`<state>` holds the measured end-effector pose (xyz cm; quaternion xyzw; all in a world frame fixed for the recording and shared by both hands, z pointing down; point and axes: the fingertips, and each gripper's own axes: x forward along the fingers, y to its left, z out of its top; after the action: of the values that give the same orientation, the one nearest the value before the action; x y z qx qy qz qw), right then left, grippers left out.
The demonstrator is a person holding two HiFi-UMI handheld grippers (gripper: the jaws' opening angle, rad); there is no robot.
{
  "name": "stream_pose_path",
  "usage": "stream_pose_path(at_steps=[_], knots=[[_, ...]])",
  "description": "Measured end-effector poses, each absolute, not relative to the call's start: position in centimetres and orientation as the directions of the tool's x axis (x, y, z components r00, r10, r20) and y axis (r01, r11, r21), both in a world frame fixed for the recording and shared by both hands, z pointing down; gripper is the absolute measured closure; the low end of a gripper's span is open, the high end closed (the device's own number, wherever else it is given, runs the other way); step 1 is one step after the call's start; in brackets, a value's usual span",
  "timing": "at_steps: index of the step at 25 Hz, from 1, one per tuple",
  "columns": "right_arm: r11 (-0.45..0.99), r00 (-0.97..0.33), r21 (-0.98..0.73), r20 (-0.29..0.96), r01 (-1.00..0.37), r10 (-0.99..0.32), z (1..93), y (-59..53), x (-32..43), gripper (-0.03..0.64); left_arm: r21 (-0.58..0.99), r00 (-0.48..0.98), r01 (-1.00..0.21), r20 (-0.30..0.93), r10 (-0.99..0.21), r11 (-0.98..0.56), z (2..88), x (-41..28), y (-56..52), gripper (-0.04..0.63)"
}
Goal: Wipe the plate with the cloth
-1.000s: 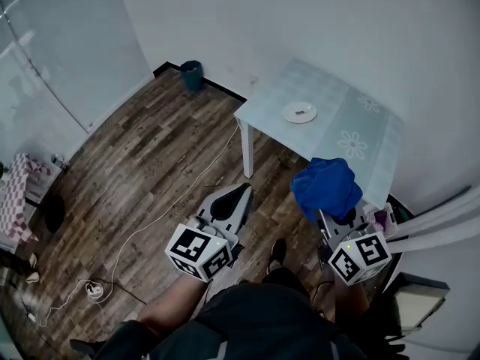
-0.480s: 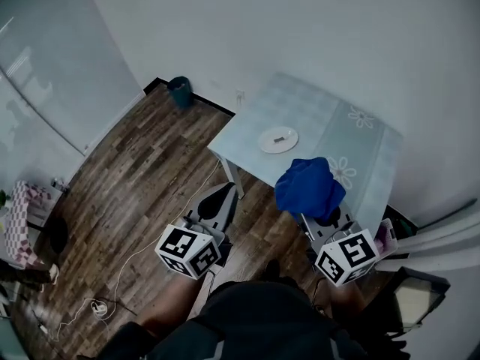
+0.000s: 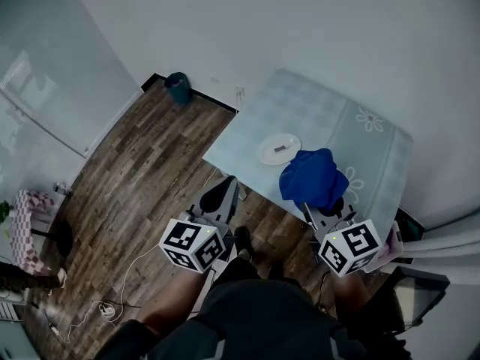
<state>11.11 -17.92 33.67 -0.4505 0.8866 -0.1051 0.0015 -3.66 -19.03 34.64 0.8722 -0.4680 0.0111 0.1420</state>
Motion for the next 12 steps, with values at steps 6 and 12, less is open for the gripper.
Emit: stream_pose_path(at_steps=[6, 12], knots=[[0.529, -0.552, -0.178, 0.120, -0.830, -0.825, 34.7, -23.5, 9.9, 0.488, 0.254, 0.596, -0.797, 0.184, -0.782, -0.548, 36.9, -4.8, -25.4, 0.586], [0.491, -0.514, -0.158, 0.174, -0.856, -0.840, 36.9, -29.7, 8.3, 0.488, 0.291, 0.631, -0.773, 0.257, -0.732, -0.564, 41.4, -5.2, -31.8, 0.584]])
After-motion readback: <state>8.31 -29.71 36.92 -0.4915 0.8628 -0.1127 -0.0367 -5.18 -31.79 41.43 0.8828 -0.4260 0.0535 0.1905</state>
